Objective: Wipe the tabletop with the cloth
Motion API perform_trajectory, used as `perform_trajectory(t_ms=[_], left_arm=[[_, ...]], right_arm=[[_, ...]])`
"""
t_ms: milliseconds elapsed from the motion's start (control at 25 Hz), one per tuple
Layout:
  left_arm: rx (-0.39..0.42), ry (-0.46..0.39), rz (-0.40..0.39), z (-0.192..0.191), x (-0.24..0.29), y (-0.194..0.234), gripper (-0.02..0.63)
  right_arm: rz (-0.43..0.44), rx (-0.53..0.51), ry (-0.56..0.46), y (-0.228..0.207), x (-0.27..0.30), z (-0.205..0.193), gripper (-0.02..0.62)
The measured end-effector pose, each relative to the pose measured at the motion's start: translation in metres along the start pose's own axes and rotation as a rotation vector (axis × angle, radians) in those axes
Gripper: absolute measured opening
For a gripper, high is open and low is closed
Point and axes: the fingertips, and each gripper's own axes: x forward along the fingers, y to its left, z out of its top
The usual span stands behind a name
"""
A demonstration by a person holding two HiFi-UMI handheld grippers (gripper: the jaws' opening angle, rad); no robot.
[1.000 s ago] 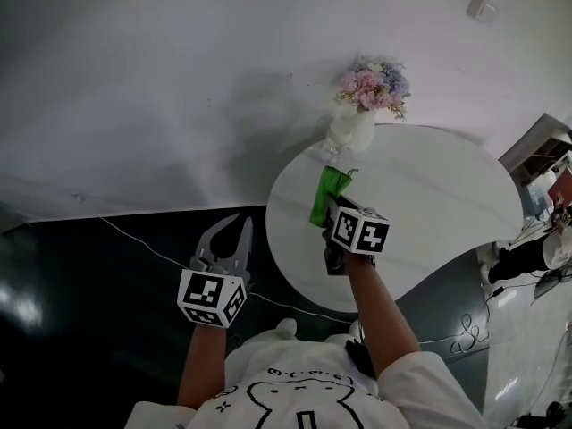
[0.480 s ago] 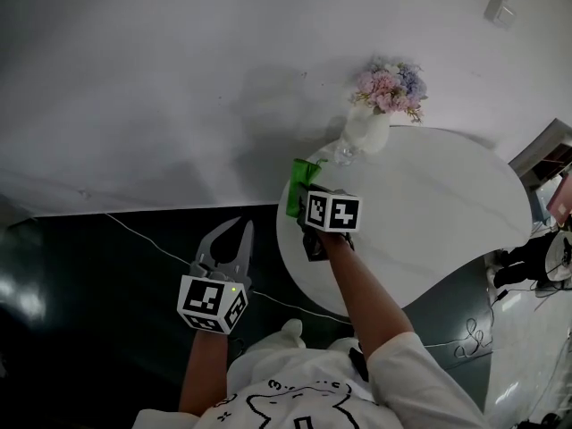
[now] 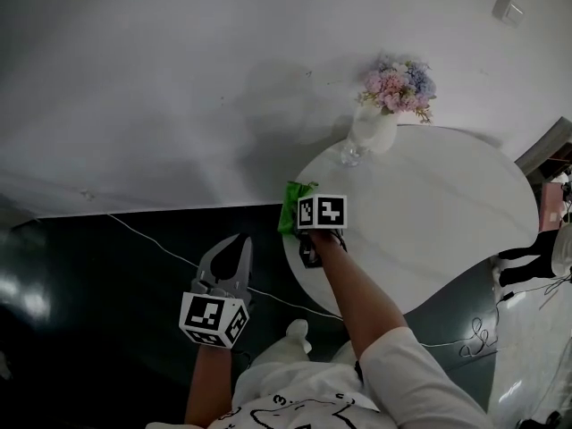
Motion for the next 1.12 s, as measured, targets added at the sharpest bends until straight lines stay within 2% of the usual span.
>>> perform_trajectory(t_ms=[400, 600, 800, 1120], left_arm=[[-0.010, 0.034, 0.006, -0.018, -0.005, -0.001, 0.020], [-0.001, 0.030, 0.000, -0.016, -0.006, -0.007, 0.020], [0.015, 0.012, -0.004, -0.008, -0.011, -0.015, 0.020], [0.027, -0.019, -0.027, 0.005, -0.007, -0.029, 0.020]], right_arm=[[-0.191, -0.269, 0.020, -0.007, 0.010, -0.002, 0.042], [-0.224, -0.220, 0.037, -0.017, 0.004, -0.005, 0.041], [-0.242, -0.240, 0.050, -0.031, -0.008, -0.010, 0.041], [-0.274, -0.140, 0.036, -0.058, -0.030, -0.023, 0.041]])
